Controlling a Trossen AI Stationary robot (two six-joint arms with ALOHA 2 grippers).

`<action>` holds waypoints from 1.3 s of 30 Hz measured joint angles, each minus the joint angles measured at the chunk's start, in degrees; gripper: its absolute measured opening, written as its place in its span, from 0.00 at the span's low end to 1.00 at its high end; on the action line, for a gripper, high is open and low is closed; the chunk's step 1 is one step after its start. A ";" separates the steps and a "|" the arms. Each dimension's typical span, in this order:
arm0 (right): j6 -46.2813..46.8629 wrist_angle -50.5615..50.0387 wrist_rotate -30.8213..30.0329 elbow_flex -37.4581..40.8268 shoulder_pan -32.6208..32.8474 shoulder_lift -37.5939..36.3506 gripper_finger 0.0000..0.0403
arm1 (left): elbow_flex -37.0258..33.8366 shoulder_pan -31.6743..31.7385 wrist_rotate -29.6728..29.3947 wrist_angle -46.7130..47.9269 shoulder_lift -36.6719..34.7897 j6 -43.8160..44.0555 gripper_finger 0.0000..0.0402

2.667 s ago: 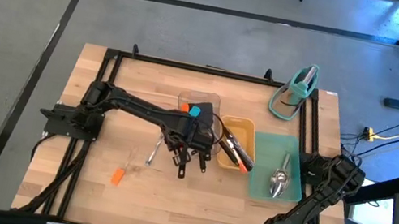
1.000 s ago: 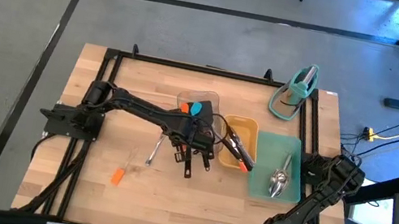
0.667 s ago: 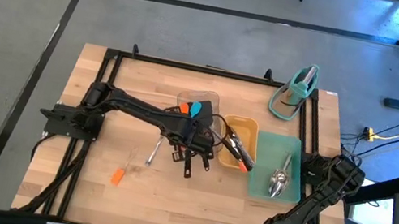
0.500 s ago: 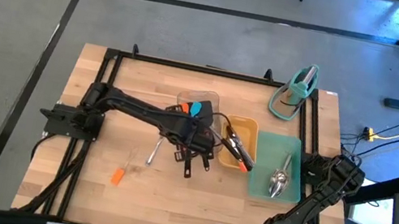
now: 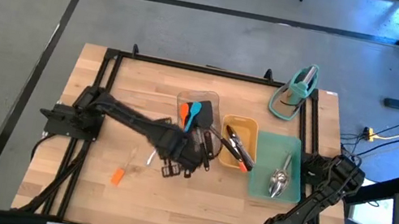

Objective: Pick & Place Kitchen Items
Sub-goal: Put the silver table knife into the yellow bin

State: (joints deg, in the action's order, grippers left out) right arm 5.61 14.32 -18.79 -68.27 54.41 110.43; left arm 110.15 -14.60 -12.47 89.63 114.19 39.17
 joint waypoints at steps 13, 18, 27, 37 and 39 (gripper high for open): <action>-0.09 1.61 -0.04 0.00 -0.14 0.00 0.60 | -5.46 -20.25 -29.79 0.28 -0.11 37.83 0.00; -0.31 2.58 -0.06 0.00 -0.59 0.00 0.60 | -14.21 -24.97 -39.09 -1.12 -0.11 55.74 0.01; -1.18 2.60 -0.22 0.00 -0.85 0.00 0.60 | -33.45 -26.88 -50.96 -1.56 -0.09 82.08 0.00; -1.99 0.63 -0.22 0.00 -1.29 0.02 0.60 | -46.75 -20.40 -55.50 -18.18 -0.19 80.50 0.00; -2.00 0.27 -0.19 0.00 -1.29 0.02 0.60 | -49.51 -19.34 -57.57 -20.70 -0.40 82.81 0.00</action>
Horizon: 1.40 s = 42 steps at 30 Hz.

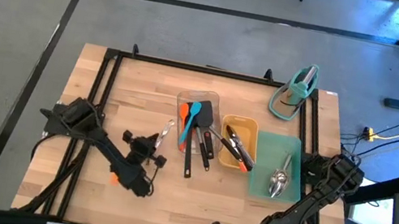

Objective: Pick & Place Kitchen Items
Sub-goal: Put the silver table knife into the yellow bin

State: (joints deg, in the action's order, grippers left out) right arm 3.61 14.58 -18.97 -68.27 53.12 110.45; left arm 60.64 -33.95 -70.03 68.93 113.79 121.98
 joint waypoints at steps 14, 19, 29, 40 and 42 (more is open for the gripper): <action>-0.23 -0.63 0.19 0.00 -0.43 0.00 0.60 | -17.86 3.49 -4.01 -40.59 -6.72 -19.26 0.01; -0.23 -0.63 0.89 0.00 -0.78 0.00 0.60 | -18.16 6.14 -3.95 -47.55 -6.72 -29.38 0.01; -0.20 -1.49 2.74 0.00 -0.96 0.00 0.60 | -18.16 11.79 0.91 -55.75 -6.72 -40.75 0.00; -0.01 -1.81 4.21 0.00 -0.96 0.00 0.60 | -18.16 13.67 10.91 -65.17 -3.46 -44.57 0.00; -0.01 -1.81 4.21 0.00 -0.96 0.00 0.60 | -18.18 13.00 10.34 -67.68 -2.46 -43.81 0.01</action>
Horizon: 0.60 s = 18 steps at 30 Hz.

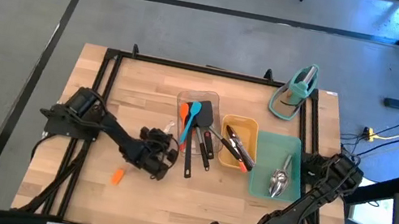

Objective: Pick & Place Kitchen Items
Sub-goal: Put the silver table knife into the yellow bin

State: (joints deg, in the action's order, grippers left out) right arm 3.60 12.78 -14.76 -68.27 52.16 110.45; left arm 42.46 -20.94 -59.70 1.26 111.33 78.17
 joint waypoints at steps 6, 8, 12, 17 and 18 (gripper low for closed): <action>0.24 0.07 0.00 0.00 0.00 0.00 0.60 | 0.34 -4.73 -0.59 -1.55 0.97 5.97 0.00; 0.24 0.22 0.00 0.00 0.00 0.00 0.60 | 0.33 -6.19 -0.81 -1.25 1.00 7.47 0.00; 0.48 0.27 -0.02 0.00 0.00 0.00 0.60 | 0.69 -9.19 -1.01 -0.15 1.07 9.15 0.00; 1.07 0.61 -0.02 0.00 0.00 0.00 0.60 | 3.69 -12.42 0.84 2.87 1.20 11.68 0.01; 1.07 0.80 -0.02 0.00 0.00 0.00 0.60 | 4.43 -12.98 1.02 3.93 1.25 12.72 0.01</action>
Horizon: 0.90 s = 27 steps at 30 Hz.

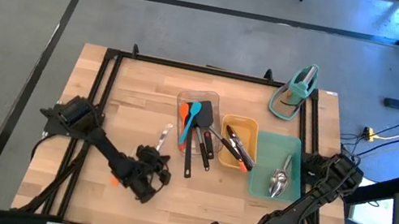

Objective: Pick & Place Kitchen Items
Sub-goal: Put the silver table knife into the yellow bin

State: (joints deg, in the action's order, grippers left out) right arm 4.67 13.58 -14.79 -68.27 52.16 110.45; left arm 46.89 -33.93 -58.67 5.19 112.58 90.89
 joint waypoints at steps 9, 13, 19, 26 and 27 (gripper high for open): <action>0.02 0.50 0.00 0.00 0.00 0.00 0.60 | 2.85 -4.79 -1.78 6.25 0.67 8.28 0.01; 0.02 0.47 -0.02 0.00 0.00 0.00 0.60 | 3.28 -7.30 -6.66 6.55 0.86 5.38 0.01; 0.00 0.55 -0.04 0.00 0.00 0.00 0.60 | 4.91 -3.87 -9.69 13.57 -0.31 0.68 0.01; -0.09 0.78 -0.04 0.00 -0.03 0.00 0.60 | 5.10 4.04 -7.69 23.94 -0.42 -0.82 0.01; 0.00 0.77 -0.04 0.00 -0.02 0.00 0.60 | 5.03 4.54 -7.85 25.97 -0.42 0.67 0.01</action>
State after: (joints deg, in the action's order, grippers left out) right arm 4.67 14.35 -14.83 -68.27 52.14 110.45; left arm 51.92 -29.39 -66.52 31.15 112.16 91.56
